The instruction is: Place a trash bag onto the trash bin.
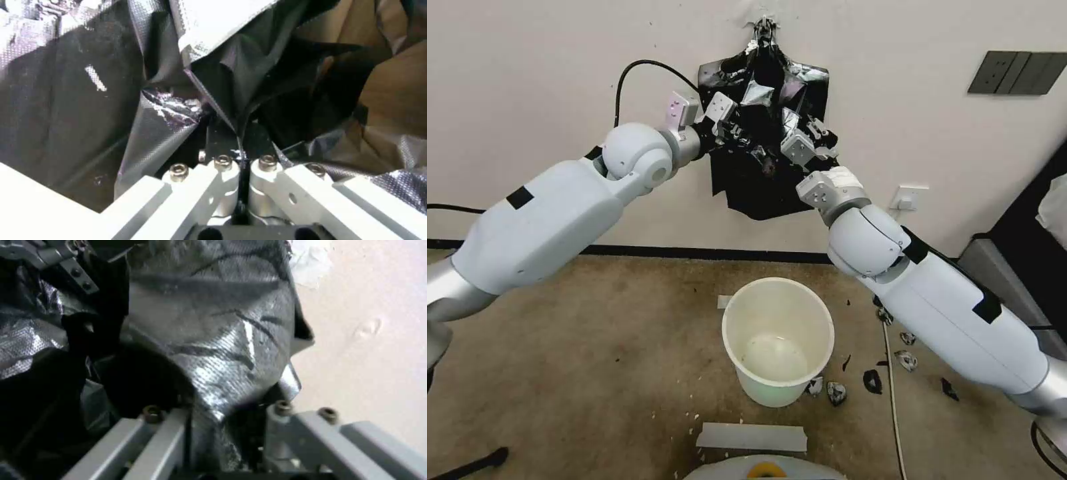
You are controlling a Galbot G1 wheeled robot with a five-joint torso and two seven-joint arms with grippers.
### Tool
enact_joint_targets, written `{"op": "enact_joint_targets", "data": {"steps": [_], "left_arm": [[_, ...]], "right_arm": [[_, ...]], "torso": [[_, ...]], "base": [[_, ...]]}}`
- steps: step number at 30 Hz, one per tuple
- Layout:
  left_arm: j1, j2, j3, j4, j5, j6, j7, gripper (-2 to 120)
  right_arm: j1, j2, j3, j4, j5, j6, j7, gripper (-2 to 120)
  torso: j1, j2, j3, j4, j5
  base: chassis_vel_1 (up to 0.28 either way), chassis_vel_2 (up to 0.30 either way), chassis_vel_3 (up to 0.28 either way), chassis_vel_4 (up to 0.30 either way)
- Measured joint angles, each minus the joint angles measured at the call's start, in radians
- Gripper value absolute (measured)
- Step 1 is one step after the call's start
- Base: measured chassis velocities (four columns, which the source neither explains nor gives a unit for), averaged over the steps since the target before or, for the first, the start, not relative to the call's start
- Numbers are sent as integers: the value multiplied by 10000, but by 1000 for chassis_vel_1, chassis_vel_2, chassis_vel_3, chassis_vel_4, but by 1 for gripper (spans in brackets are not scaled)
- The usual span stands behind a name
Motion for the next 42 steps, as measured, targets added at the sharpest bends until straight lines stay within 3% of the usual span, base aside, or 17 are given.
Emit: {"op": "enact_joint_targets", "data": {"steps": [4,15,23,26,28,30,31,32,36,42], "left_arm": [[0,39,-27,-58,-1,0,1,0],[182,192,-157,-383,-56,13,-46,0],[1311,626,-912,-1743,-1038,477,-905,0],[2198,850,-1544,-2441,-1203,601,-1099,0],[3121,1097,-2424,-3182,-1245,666,-1236,0],[3240,1126,-2561,-3290,-1264,669,-1265,0],[3889,1252,-3338,-3852,-1477,679,-1472,0],[3889,1252,-3338,-3852,-1477,679,-1472,0],[5523,1370,-5147,-4903,-1960,667,-1810,0],[6847,1347,-6137,-6028,-2778,294,-2424,0]], "right_arm": [[76,-22,2,-3,59,2,-11,0],[201,-233,-15,116,544,-8,-23,0],[-53,-931,39,889,2218,-437,-29,0],[-379,-1257,171,1406,2873,-600,0,0],[-836,-1557,415,2054,3300,-655,50,0],[-909,-1591,470,2169,3365,-659,81,0],[-1194,-1703,746,2636,3557,-675,156,0],[-1194,-1703,746,2636,3557,-675,156,0],[-2126,-1943,1594,3493,3724,-669,128,0],[-3513,-2271,2677,4282,3796,-563,-176,0]], "torso": [[0,1,0,0,0],[0,1,0,0,1],[0,1,0,0,1],[0,1,0,0,-1],[0,1,0,0,-1],[-1,1,0,0,-1],[0,1,-1,0,3],[0,1,-1,0,3],[0,2,-1,1,0],[-1,2,-1,1,2]], "base": [[0,0,0,0],[0,0,0,0],[0,0,0,0],[0,0,0,0],[0,0,0,0],[0,0,0,0],[0,0,0,0],[0,0,0,0],[0,0,0,0],[0,0,0,0]]}}
